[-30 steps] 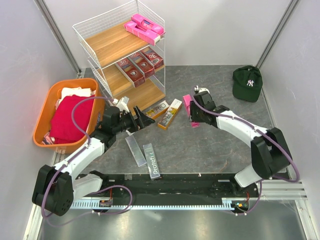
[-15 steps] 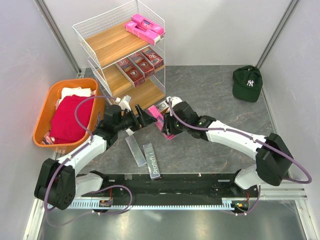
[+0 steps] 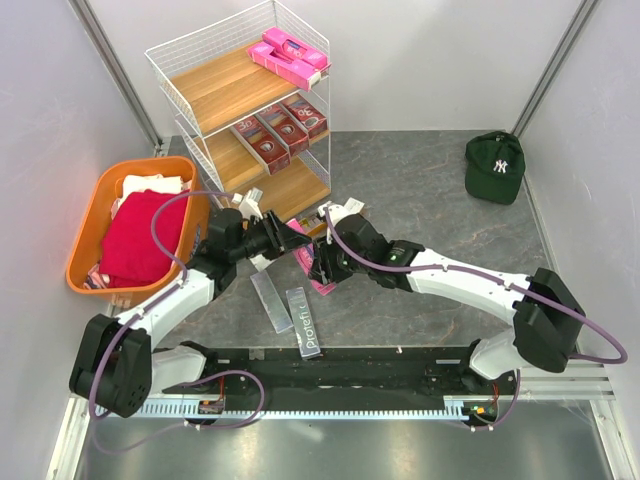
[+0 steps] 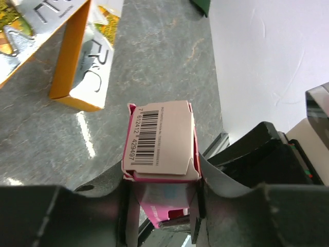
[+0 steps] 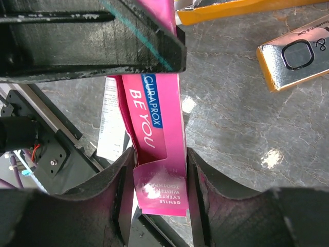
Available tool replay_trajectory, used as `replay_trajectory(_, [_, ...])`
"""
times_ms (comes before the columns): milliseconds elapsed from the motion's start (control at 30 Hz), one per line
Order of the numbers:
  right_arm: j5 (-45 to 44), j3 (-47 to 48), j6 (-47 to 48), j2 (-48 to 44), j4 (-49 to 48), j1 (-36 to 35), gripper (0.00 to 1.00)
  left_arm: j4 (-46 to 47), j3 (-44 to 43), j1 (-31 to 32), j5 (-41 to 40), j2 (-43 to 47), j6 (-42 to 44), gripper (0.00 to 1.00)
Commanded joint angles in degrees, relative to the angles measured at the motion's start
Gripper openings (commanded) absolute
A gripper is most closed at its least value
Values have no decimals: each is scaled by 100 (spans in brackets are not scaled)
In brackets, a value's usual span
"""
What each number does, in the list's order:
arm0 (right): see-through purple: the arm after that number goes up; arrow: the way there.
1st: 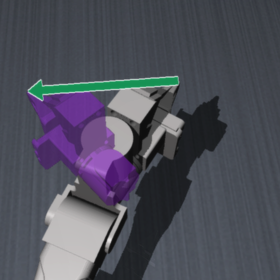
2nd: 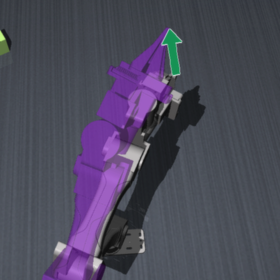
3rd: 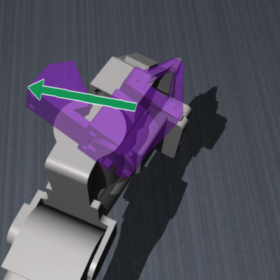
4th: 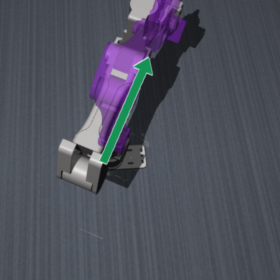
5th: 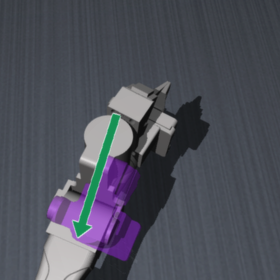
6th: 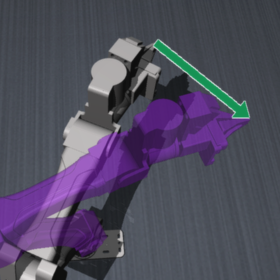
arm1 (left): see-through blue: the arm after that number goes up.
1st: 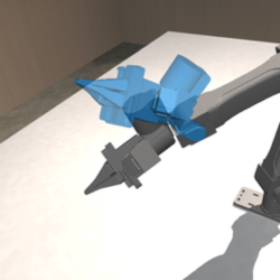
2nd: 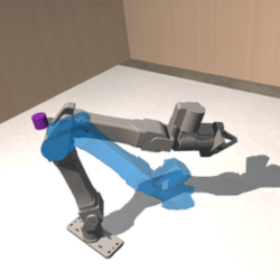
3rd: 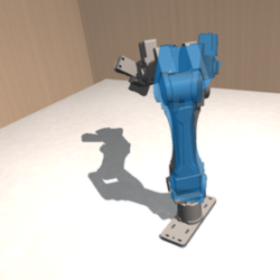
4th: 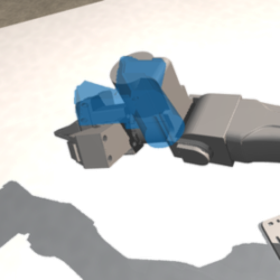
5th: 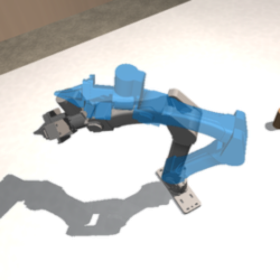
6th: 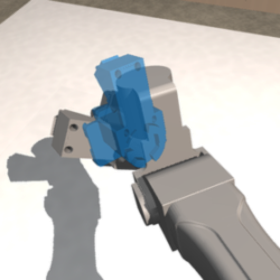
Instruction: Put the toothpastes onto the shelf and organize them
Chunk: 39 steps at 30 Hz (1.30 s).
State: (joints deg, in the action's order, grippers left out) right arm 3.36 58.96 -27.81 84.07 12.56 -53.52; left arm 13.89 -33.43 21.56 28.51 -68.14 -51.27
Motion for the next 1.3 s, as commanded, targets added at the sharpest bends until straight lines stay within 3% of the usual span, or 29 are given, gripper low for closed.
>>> replay_trajectory(0, [42,125,-58,-242,-509,-36,27,132,30,15,-91,64,108,24])
replay_trajectory(267, [112,107,-189,-348,-675,-10,67,-158,135,-266,-285,502,161,22])
replay_trajectory(333, [437,37,-390,-400,-886,78,81,-141,231,-459,-241,634,117,22])
replay_trajectory(467, [1639,-305,-1179,-444,-1649,569,96,-36,468,-915,-31,1038,-23,22])
replay_trajectory(633, [3159,-1315,-2666,-401,-4012,1282,98,535,969,-1382,338,1399,-507,21])
replay_trajectory(700, [3416,-1562,-3273,-252,-4924,1352,98,894,1171,-1549,427,1496,-779,21])
replay_trajectory(900, [3883,-1870,-4441,301,-6464,1344,98,1862,1567,-1840,787,1444,-1500,21])
replay_trajectory(1000, [3936,-2046,-4776,495,-6975,1335,96,2187,1620,-1866,849,1382,-1676,20])
replay_trajectory(1267, [3901,-2310,-4769,759,-7118,1326,93,2557,1647,-1866,954,1417,-1905,20])
